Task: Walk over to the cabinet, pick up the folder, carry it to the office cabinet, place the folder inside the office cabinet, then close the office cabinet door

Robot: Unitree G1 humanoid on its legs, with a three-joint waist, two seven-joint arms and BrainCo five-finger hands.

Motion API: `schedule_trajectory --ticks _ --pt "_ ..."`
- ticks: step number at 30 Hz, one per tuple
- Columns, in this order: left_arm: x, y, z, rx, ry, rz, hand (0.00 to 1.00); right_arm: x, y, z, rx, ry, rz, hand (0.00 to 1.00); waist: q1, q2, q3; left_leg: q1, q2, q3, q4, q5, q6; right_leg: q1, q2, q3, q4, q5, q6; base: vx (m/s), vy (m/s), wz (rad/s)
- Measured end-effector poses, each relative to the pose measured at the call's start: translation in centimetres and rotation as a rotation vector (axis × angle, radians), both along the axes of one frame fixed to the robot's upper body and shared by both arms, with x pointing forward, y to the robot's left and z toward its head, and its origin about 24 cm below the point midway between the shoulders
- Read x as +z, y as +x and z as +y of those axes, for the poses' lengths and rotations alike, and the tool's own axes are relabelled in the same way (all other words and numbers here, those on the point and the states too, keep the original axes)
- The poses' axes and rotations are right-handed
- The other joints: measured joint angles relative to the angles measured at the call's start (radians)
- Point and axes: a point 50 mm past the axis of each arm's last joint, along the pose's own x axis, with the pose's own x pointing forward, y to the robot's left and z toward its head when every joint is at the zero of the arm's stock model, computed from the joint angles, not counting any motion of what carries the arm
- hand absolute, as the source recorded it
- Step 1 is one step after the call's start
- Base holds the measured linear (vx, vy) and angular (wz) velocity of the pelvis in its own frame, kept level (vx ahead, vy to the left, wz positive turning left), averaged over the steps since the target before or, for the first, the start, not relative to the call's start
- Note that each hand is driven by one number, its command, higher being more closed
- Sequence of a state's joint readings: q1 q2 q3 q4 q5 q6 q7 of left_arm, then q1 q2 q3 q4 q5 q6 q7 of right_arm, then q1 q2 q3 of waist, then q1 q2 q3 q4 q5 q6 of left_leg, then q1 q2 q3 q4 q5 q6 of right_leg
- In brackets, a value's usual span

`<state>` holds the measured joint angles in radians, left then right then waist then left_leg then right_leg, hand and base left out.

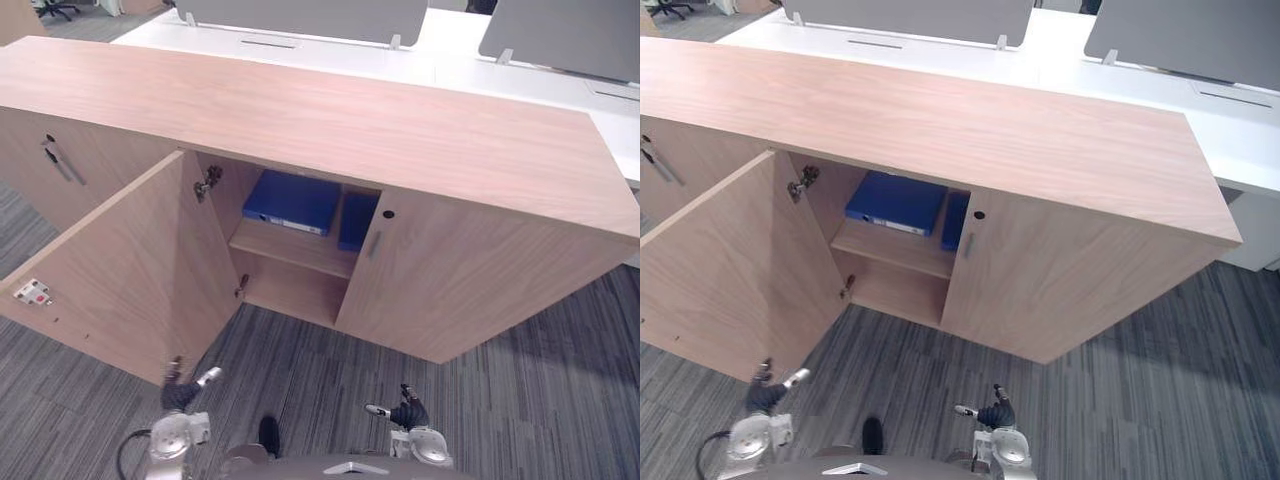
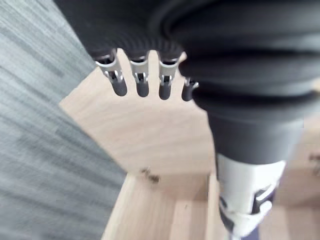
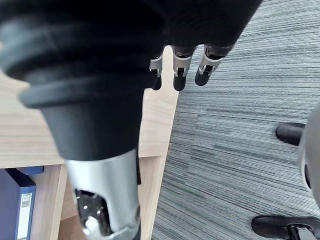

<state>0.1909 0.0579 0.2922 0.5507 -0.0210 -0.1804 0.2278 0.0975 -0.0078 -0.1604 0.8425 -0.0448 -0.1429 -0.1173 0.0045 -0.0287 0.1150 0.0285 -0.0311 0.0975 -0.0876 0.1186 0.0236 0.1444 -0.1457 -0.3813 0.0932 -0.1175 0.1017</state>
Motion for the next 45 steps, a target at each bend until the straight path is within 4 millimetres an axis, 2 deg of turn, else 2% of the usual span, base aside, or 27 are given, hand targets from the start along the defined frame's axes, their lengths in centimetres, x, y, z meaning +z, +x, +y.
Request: schedule_trajectory --ticks 3,8,12,15,22,25,28,30,33,36,41,45 --pt "2.5 0.1 3.2 0.163 0.084 -0.119 0.0 0.5 1.2 -0.3 0.0 -0.01 -0.032 0.0 0.008 0.001 0.003 0.02 0.001 -0.014 0.0 -0.002 -0.004 0.031 0.006 -0.013 -0.009 -0.003 -0.005 0.01 -0.051 0.14" --pt "5.3 -0.2 6.3 0.283 0.188 -0.217 0.0 0.9 2.0 -1.0 0.006 -0.031 -0.053 0.0 0.028 0.004 0.007 0.045 0.006 -0.021 -0.001 -0.011 -0.015 0.055 0.011 -0.016 -0.01 -0.015 -0.021 -0.04 -0.031 0.03" --pt "6.5 -0.1 7.1 0.296 0.23 -0.262 0.0 1.0 2.0 -1.5 0.007 -0.045 -0.053 0.0 0.028 0.006 0.008 0.044 0.006 -0.03 -0.001 -0.012 -0.017 0.056 0.011 -0.021 -0.012 -0.022 -0.02 -0.05 -0.008 0.06" --pt "6.7 0.2 7.1 0.288 0.231 -0.272 0.0 1.0 1.9 -1.4 0.008 -0.042 -0.052 0.0 0.028 0.005 0.008 0.043 0.005 -0.03 -0.001 -0.018 -0.01 0.057 0.01 -0.02 -0.012 -0.023 -0.017 0.0 0.0 0.0" --pt "8.7 0.6 7.6 0.312 0.276 -0.359 0.0 0.9 1.9 -1.4 0.008 -0.043 -0.05 0.0 0.039 -0.011 0.013 0.046 0.002 -0.032 -0.001 -0.016 -0.012 0.065 0.01 -0.021 -0.008 -0.022 -0.01 0.02 -0.011 0.0" --pt "9.3 -0.2 9.0 0.394 0.31 -0.373 0.0 1.0 1.9 -1.5 0.007 -0.044 -0.05 0.0 0.044 -0.012 0.013 0.052 0.002 -0.035 -0.001 -0.016 -0.012 0.071 0.01 -0.019 -0.009 -0.023 -0.013 0.04 -0.03 0.04" --pt "10.6 -0.3 11.6 0.465 0.382 -0.384 0.0 1.0 2.0 -1.4 0.01 -0.044 -0.052 0.0 0.049 -0.013 0.02 0.071 0.003 -0.044 -0.001 -0.018 -0.015 0.098 0.013 -0.017 -0.013 -0.027 -0.019 0.0 -0.035 0.12" --pt "11.9 -0.5 14.0 0.505 0.444 -0.377 0.0 1.1 2.3 -1.4 0.02 -0.046 -0.059 0.0 0.052 -0.012 0.023 0.08 0.005 -0.044 -0.001 -0.022 -0.019 0.103 0.016 -0.014 -0.016 -0.029 -0.021 -0.04 -0.031 -0.01" --pt "13.1 -0.1 15.9 0.525 0.49 -0.368 0.0 1.1 2.4 -1.1 0.041 -0.048 -0.058 0.0 0.052 -0.004 0.027 0.078 0.007 -0.044 -0.001 -0.03 -0.027 0.102 0.017 -0.01 -0.016 -0.03 -0.022 -0.05 -0.02 -0.01" --pt "13.6 0.5 17.1 0.531 0.502 -0.348 0.0 1.1 2.4 -1.0 0.061 -0.053 -0.056 0.0 0.051 -0.008 0.028 0.078 0.007 -0.041 -0.001 -0.035 -0.021 0.101 0.017 -0.006 -0.016 -0.032 -0.026 -0.04 -0.004 -0.03" --pt "13.9 1.1 18.1 0.492 0.508 -0.294 0.0 1.1 2.4 -1.4 0.065 -0.064 -0.054 0.0 0.053 -0.029 0.032 0.073 0.007 -0.023 -0.001 -0.043 -0.021 0.094 0.014 0.015 -0.014 -0.043 -0.025 -0.01 -0.002 -0.1" --pt "14.7 2.8 18.8 0.421 0.525 -0.257 0.0 1.1 2.1 -1.5 0.094 -0.076 -0.044 0.0 0.057 -0.036 0.031 0.052 0.006 -0.014 -0.001 -0.051 -0.021 0.061 0.012 0.026 -0.007 -0.045 -0.021 0.05 -0.006 -0.07"
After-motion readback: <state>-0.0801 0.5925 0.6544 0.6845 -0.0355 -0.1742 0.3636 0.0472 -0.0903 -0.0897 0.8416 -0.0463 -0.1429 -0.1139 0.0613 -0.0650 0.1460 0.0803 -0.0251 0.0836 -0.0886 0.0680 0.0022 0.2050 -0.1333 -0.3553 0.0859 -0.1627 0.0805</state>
